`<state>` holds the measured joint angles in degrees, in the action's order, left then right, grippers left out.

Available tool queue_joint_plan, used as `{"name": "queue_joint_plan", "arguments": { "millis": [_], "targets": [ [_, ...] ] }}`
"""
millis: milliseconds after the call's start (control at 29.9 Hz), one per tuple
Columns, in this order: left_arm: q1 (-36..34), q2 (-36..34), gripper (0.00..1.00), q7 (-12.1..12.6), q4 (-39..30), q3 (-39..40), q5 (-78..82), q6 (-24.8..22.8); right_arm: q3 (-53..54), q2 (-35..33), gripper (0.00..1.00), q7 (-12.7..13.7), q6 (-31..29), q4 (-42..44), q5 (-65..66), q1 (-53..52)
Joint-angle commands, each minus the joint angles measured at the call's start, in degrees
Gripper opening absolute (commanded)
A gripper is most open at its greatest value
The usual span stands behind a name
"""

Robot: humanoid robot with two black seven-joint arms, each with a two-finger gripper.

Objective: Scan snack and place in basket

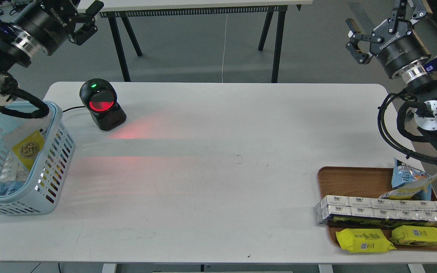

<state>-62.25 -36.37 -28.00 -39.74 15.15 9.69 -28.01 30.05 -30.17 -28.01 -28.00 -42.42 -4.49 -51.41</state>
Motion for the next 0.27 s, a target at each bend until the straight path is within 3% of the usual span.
{"name": "queue_joint_plan", "arguments": {
  "millis": [0, 234],
  "targets": [
    [0.29, -0.02, 1.00, 0.00, 0.01, -0.12, 0.07, 0.01, 2.82, 0.12, 0.99, 0.01, 0.00, -1.44, 0.09, 3.59],
    [2.23, -0.02, 1.00, 0.00, -0.51, -0.21, 0.07, 0.01, 1.51, -0.32, 0.99, 0.01, 0.00, -3.37, 0.62, 4.13]
  ]
}}
